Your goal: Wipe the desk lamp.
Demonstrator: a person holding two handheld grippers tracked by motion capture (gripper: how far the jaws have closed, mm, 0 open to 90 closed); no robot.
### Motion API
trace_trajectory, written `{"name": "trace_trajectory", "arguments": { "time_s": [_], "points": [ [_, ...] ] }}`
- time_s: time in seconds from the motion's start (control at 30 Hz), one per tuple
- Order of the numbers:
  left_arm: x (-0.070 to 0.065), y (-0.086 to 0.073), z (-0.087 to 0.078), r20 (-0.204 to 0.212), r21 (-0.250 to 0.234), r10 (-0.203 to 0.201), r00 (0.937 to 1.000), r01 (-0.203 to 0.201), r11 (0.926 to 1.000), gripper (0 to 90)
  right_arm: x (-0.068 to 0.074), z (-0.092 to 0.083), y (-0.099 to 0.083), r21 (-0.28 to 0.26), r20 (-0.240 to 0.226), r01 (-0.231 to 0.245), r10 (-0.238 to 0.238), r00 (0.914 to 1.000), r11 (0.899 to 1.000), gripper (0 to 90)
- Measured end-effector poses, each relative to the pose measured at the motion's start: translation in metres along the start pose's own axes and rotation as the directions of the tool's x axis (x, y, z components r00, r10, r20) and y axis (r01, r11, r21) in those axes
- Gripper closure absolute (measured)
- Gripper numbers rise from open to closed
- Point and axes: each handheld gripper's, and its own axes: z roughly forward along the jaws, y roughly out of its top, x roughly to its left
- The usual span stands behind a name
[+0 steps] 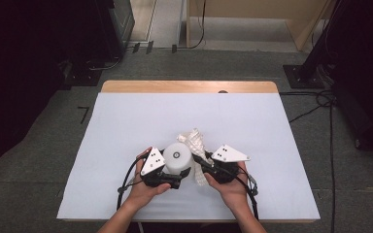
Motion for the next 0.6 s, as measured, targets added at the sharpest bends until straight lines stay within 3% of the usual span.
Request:
{"name": "trace_trajectory", "arguments": {
  "time_s": [0.17,0.33,0.6],
  "points": [
    [0.001,0.003,-0.005,-0.018,-0.016,0.008,0.9998,-0.009,0.9998,8.5,0.002,-0.002,0.003,-0.009,0.004,0.014,-0.014,0.9999,1.0,72.4],
    [0.006,0.007,-0.012,-0.029,-0.04,0.001,0.9996,-0.003,0.9992,8.4,-0.007,0.001,-0.004,0.033,0.072,0.001,-0.003,0.9974,0.999,72.5],
    [0.013,0.006,-0.014,-0.046,-0.037,-0.005,0.9989,0.004,0.9993,8.5,-0.022,-0.009,-0.002,0.0,0.121,-0.036,0.036,0.9921,0.999,72.6]
  ]
}}
